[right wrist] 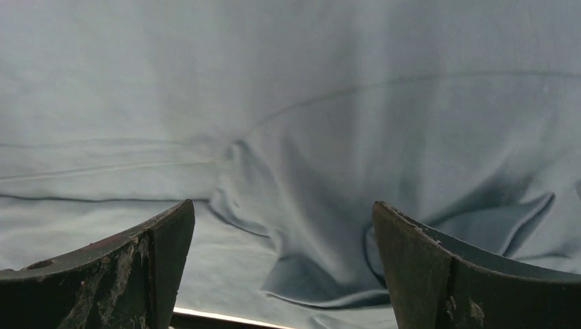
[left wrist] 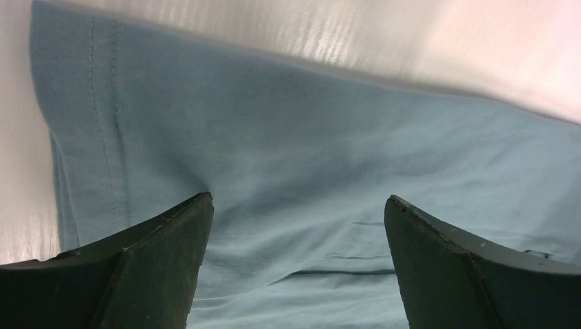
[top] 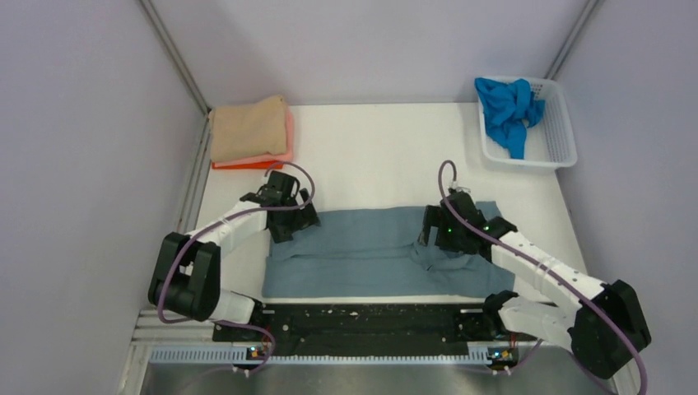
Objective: Fold and stack the t-shirts
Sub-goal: Fold the other side of the tshirt into a rectangle
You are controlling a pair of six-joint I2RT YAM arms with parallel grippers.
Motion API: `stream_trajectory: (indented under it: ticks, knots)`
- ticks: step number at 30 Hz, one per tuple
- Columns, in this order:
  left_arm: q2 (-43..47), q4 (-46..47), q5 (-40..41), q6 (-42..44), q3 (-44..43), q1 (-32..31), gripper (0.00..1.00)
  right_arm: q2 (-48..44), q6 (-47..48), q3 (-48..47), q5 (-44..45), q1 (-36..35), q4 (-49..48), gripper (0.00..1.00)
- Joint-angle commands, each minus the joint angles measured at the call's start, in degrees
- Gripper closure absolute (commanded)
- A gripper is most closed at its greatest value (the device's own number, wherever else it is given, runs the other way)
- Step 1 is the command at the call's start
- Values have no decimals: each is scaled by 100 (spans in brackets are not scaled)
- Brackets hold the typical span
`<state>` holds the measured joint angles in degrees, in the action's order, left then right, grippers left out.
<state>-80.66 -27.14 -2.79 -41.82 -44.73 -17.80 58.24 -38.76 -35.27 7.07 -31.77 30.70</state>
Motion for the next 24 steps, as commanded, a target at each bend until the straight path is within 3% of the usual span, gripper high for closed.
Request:
stream_trajectory:
  ticks: [1, 8, 13, 18, 24]
  knots:
    - [-54, 232, 146, -4, 163, 0, 1, 55, -42, 7, 143, -33, 562, 1]
    - [-46, 106, 558, -50, 184, 5, 1, -1663, -487, 126, -1281, -49, 2635, 1]
    - [-4, -136, 858, -35, 65, 9, 1, -2325, -326, 378, -2990, -48, 3199, 1]
    - [67, -200, 714, 24, -133, 13, 1, -2334, 59, -279, -2375, -55, 2931, 1]
    - [137, -64, 470, 44, -267, 7, 1, -1858, 316, -1016, -674, -48, 2339, 1]
